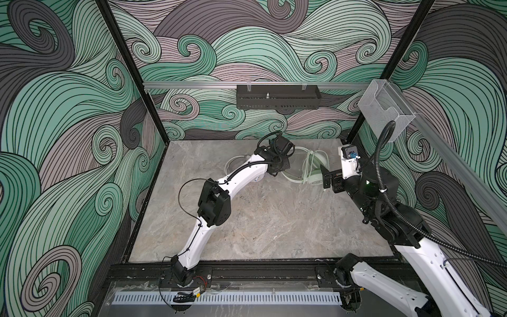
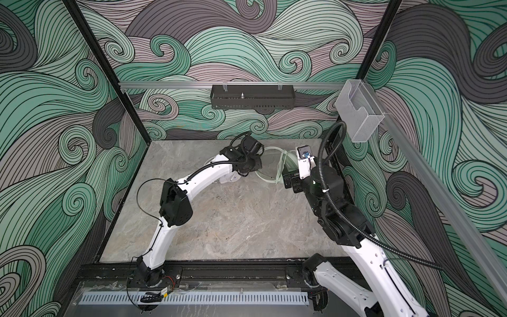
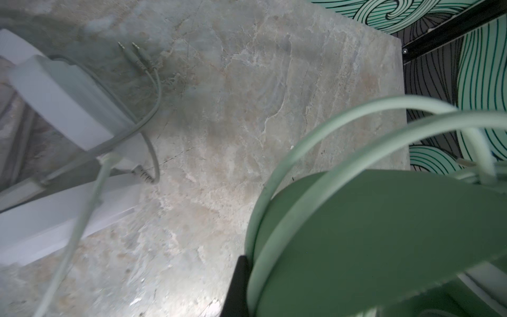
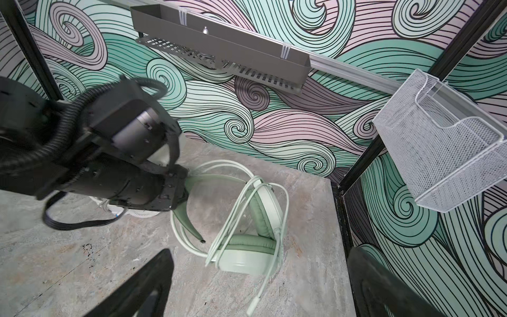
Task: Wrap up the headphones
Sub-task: 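Lower the wrapped green headset onto the table with the left gripper and release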
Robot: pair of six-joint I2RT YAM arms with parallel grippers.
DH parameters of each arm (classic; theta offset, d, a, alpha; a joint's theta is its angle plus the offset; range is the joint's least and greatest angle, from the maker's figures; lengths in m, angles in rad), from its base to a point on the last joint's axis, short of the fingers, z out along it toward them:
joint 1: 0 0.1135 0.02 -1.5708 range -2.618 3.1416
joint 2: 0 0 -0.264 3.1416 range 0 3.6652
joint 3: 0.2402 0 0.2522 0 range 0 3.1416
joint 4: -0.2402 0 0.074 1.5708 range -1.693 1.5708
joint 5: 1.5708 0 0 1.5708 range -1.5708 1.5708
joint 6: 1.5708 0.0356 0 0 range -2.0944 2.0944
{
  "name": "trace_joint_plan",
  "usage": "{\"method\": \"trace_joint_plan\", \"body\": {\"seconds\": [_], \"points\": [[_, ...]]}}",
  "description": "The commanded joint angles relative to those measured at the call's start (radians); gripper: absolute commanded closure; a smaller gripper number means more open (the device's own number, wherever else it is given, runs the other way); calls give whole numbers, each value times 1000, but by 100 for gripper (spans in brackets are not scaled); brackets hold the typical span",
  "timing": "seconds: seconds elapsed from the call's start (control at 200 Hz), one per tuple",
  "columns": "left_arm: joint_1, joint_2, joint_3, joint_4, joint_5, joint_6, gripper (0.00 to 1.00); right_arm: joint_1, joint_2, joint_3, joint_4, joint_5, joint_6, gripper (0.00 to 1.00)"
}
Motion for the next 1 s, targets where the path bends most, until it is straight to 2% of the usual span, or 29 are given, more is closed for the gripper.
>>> {"method": "trace_joint_plan", "body": {"seconds": [0.0, 0.33, 0.57, 0.766, 0.866, 0.996], "points": [[-16, 55, 134, -27, -6, -102, 100, -3, -18, -22, -3, 23, 27, 1], [-25, 114, 84, -29, 21, -171, 98, 13, -20, -40, 15, 31, 1, 1], [-28, 120, -52, -18, 104, -247, 96, 16, -18, -49, 24, 25, 1, 0], [-40, 91, -148, 20, 104, -259, 91, 17, -24, -55, 27, 29, -5, 0], [-43, 83, -182, 26, 107, -271, 87, 18, -25, -56, 29, 21, 1, 0], [-46, 61, -235, 61, 104, -289, 76, 18, -30, -55, 31, 24, 0, 0]]}}
